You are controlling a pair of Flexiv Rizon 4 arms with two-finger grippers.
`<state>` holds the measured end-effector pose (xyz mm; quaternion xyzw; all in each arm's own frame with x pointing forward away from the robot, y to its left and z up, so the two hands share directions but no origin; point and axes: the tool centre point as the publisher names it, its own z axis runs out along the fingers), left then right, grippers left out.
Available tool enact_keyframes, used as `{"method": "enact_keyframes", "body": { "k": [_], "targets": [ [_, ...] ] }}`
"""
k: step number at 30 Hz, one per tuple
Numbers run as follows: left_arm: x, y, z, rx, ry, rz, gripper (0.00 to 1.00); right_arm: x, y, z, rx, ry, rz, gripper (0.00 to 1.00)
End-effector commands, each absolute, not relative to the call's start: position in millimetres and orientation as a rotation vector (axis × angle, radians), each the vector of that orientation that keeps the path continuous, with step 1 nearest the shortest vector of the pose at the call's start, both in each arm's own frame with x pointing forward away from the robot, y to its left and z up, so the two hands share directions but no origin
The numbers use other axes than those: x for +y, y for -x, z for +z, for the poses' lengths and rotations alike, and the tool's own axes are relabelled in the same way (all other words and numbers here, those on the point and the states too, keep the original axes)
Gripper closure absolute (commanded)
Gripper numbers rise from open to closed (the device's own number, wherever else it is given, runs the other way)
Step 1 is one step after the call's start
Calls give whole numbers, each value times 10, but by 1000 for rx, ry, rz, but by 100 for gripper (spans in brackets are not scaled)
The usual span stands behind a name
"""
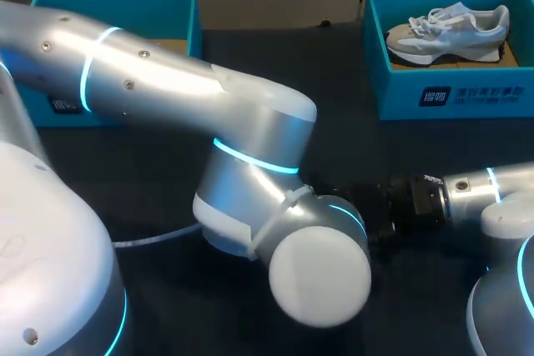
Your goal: Take the shoe out of the shoebox, open the shoe tongue, remove and reinsert the insole, then place the shoe into the shoebox
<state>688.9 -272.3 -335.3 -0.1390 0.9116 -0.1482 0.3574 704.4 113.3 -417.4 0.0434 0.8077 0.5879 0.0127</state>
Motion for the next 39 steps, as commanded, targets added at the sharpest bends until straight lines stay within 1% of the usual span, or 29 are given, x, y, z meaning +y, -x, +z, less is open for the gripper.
{"method": "enact_keyframes", "body": {
  "k": [1,3,4,5,18,29,39],
  "targets": [
    [-2770,-6918,-3418,2352,369,-371,72,1148,-7042,-4170,2519,-137,1827,100],
    [-2765,-6931,-3425,2353,374,-368,92,1148,-7042,-4170,2519,-137,1827,100],
    [-2762,-6934,-3426,2353,376,-367,99,1148,-7042,-4170,2519,-137,1827,100],
    [-2751,-6941,-3427,2353,377,-367,100,1148,-7042,-4170,2519,-137,1827,100],
    [-2761,-6961,-3263,2323,406,-438,100,1148,-7042,-4170,2519,-137,1827,100],
    [-2892,-6925,-3075,2277,421,-510,100,1148,-7042,-4170,2519,-137,1827,100],
    [-3017,-6940,-3033,2249,440,-538,100,1148,-7042,-4170,2519,-137,1827,100]
  ]
}}
